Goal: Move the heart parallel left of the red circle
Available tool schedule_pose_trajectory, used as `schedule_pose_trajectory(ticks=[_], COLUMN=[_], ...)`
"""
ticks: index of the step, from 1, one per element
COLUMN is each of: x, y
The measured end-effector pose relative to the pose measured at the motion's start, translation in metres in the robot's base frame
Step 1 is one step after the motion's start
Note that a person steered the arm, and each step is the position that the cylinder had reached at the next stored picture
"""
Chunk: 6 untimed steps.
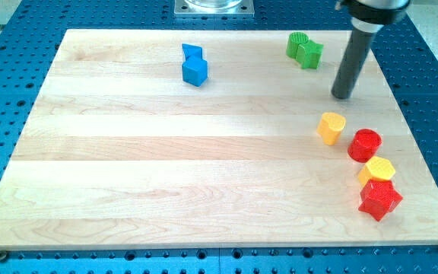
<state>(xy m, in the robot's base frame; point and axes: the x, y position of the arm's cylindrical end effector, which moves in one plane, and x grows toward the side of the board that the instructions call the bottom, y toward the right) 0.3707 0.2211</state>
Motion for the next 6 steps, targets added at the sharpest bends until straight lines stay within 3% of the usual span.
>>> schedule_pose_trajectory(ticks=[2,4,5,6], x=[0.07,0.074,0.105,0.085], y=[-0.02,-0.02,-0.071,-0.122])
